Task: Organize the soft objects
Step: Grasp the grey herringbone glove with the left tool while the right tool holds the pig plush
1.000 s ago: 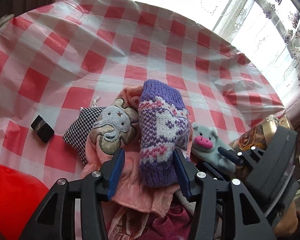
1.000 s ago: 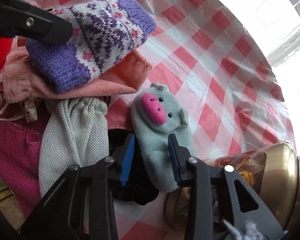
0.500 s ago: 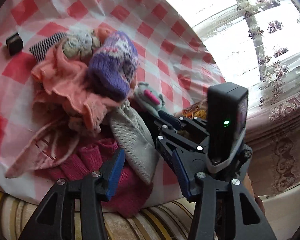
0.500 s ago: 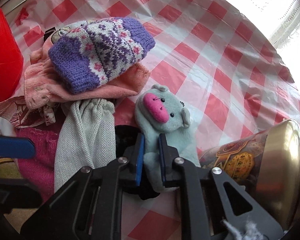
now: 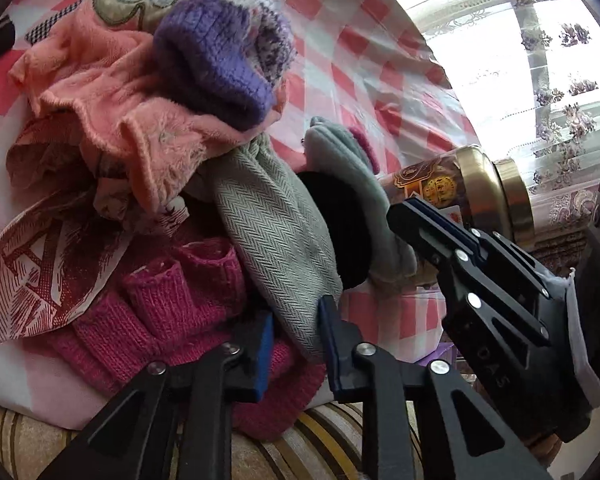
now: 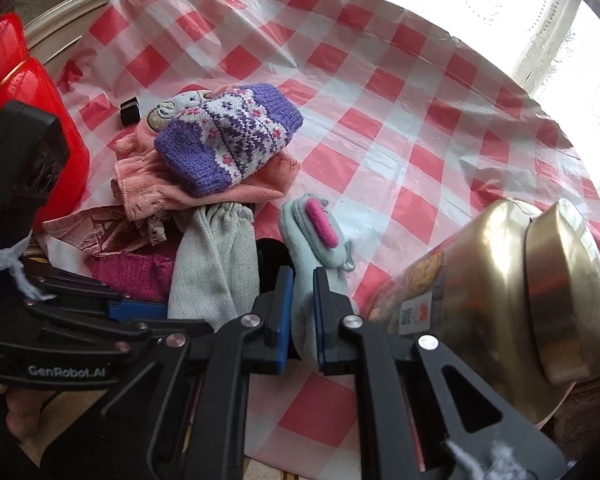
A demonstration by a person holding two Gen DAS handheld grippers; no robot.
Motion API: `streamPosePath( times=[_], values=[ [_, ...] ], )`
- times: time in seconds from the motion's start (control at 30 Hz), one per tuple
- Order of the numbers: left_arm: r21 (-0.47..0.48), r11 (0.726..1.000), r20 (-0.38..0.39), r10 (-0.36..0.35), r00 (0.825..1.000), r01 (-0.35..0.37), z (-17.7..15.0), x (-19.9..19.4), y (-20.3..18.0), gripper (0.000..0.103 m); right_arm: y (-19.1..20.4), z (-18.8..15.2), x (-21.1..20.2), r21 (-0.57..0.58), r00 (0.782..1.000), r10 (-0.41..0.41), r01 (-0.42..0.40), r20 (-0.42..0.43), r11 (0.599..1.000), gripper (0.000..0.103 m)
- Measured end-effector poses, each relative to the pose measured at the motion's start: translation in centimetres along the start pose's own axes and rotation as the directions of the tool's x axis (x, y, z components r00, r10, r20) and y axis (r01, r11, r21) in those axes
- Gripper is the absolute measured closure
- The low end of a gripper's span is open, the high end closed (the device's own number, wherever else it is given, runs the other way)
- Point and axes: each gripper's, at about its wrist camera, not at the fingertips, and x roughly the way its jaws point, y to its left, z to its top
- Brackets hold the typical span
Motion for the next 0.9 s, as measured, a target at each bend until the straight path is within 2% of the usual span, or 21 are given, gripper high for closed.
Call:
streamPosePath(
  times=[0.17,0.37,0.5,0.57,0.7,0.83,0.9],
  values=[
    [0.054,0.998,0.041,0.017,0.999,-0.019,-0.2,-0.7,-1.1,0.093,-0.8,-1.5,-1.6,0.047,0.999,0.036,-0.036,-0.001,0.998,0.090],
    [0.065,0.998,0.095,0.015,0.995,-0.021,-0.6,-2.3,-1.4,0.093,-0.4,-2.6,-2.0,0.016,1.000,0.014,-0.013,-0.003,1.000,0.090],
    [0.075,0.997,0.113,0.016,0.993,-0.025,-1.2,-3.3,-1.3,0.093,-0.1,-1.6,-0.6,-0.026,0.999,-0.048,0.047,-0.016,0.999,0.081],
    [0.077,0.997,0.113,0.022,0.993,-0.031,-1.5,-3.6,-1.0,0.093,-0.1,-1.0,0.2,-0.040,0.999,-0.040,0.039,-0.013,0.998,0.080],
    [0.076,0.997,0.114,0.022,0.993,-0.031,-1.5,-3.7,-0.9,0.093,-0.6,0.1,2.7,-0.035,0.997,-0.053,0.051,-0.056,0.998,0.080],
    [0.078,0.997,0.112,0.021,0.993,-0.030,-1.4,-3.6,-0.9,0.093,-1.0,1.0,4.4,-0.004,0.997,-0.010,0.010,-0.071,1.000,0.080],
    [0.079,0.996,0.114,0.021,0.993,-0.030,-1.4,-3.6,-0.8,0.093,-1.3,1.3,4.9,0.019,0.997,-0.001,0.003,-0.073,1.000,0.083]
  ],
)
